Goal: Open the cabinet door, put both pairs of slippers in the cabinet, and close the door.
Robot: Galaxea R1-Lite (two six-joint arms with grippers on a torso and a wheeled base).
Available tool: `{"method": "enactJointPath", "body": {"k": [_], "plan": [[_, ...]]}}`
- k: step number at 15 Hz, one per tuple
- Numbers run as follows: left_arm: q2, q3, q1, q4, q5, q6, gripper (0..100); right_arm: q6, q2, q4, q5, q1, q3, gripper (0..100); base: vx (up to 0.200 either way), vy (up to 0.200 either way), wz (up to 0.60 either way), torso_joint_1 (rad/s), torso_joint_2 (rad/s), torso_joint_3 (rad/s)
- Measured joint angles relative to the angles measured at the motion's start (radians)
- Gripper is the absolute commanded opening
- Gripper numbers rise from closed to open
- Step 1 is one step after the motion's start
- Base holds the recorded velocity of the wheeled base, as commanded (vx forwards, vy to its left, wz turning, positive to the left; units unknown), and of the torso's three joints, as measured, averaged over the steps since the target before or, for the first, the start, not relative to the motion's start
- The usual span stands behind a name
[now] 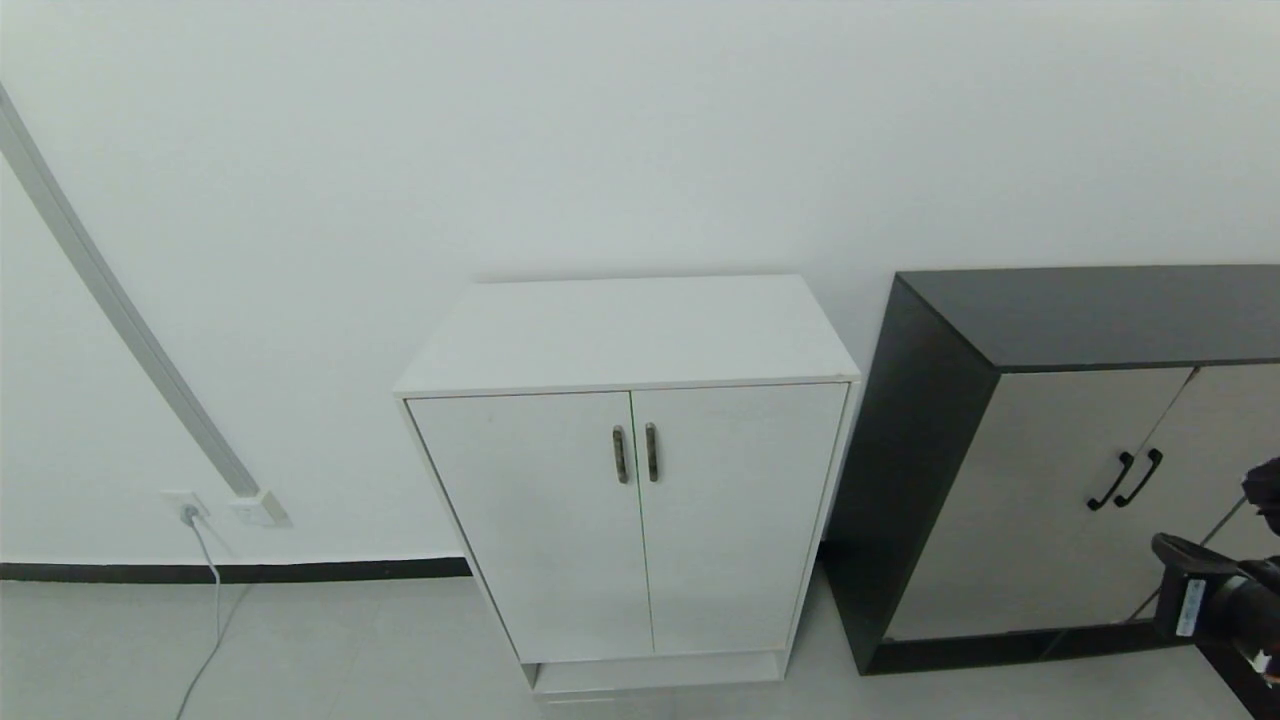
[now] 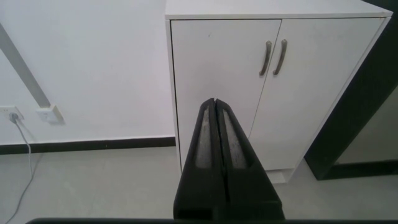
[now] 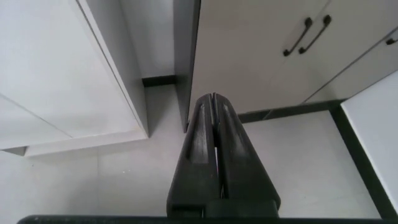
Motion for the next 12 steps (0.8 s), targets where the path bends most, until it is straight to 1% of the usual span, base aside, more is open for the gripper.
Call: {"method": "enactJointPath", "body": {"k": [3, 5, 8, 12], "plan": [[0.0, 0.0, 0.0, 0.0, 0.0, 0.0, 0, -0.033, -0.105, 0.001, 0.002, 0.0, 0.08, 0, 0.0, 0.0, 0.0, 0.0, 0.0, 0.0], [0.0, 0.0, 0.0, 0.0, 0.0, 0.0, 0, -0.038, -0.176, 0.052, 0.006, 0.001, 0.109, 0, 0.0, 0.0, 0.0, 0.0, 0.0, 0.0], [0.0, 0.0, 0.0, 0.0, 0.0, 0.0, 0, -0.041, -0.31, 0.217, 0.049, 0.007, 0.116, 0, 0.0, 0.0, 0.0, 0.0, 0.0, 0.0], [0.0, 0.0, 0.0, 0.0, -0.001, 0.0, 0, -0.041, -0.539, 0.512, 0.14, 0.01, 0.104, 0, 0.0, 0.0, 0.0, 0.0, 0.0, 0.0]]}}
